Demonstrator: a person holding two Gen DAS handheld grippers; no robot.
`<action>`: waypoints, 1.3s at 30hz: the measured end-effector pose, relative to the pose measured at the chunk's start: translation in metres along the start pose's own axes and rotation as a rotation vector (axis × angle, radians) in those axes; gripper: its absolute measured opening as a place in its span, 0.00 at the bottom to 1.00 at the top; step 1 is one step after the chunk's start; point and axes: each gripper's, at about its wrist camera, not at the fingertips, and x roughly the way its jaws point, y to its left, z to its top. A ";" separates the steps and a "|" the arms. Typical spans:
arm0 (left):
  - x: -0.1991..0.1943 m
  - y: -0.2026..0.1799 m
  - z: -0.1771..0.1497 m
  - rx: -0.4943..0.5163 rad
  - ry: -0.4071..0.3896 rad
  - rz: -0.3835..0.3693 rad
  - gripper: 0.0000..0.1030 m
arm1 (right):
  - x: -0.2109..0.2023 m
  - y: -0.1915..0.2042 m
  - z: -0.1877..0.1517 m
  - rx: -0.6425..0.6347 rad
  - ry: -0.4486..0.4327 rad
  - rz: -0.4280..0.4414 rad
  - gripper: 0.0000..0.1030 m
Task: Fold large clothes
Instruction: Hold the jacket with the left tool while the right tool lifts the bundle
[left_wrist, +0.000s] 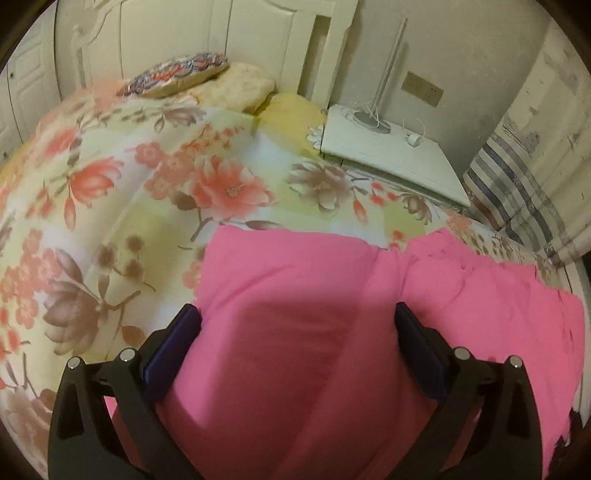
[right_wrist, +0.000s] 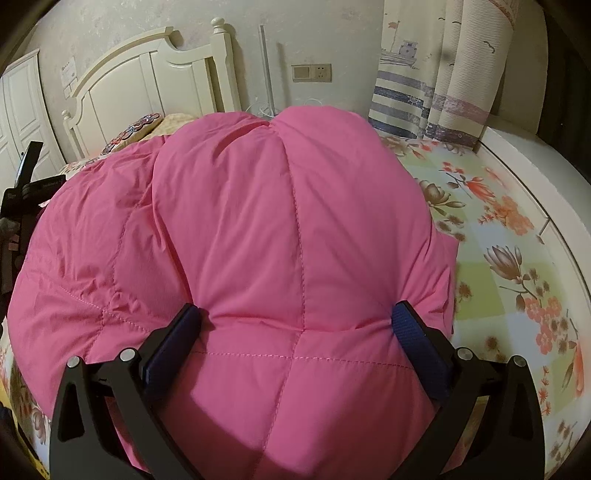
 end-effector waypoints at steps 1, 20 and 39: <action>0.001 -0.001 -0.001 0.007 0.002 0.002 0.98 | 0.000 0.000 0.000 0.000 -0.001 0.000 0.96; -0.073 -0.053 -0.012 0.154 -0.182 0.061 0.97 | -0.001 0.002 0.000 -0.003 -0.008 -0.007 0.96; -0.008 -0.188 -0.060 0.423 -0.090 -0.004 0.98 | -0.005 -0.003 0.003 0.017 -0.021 0.026 0.96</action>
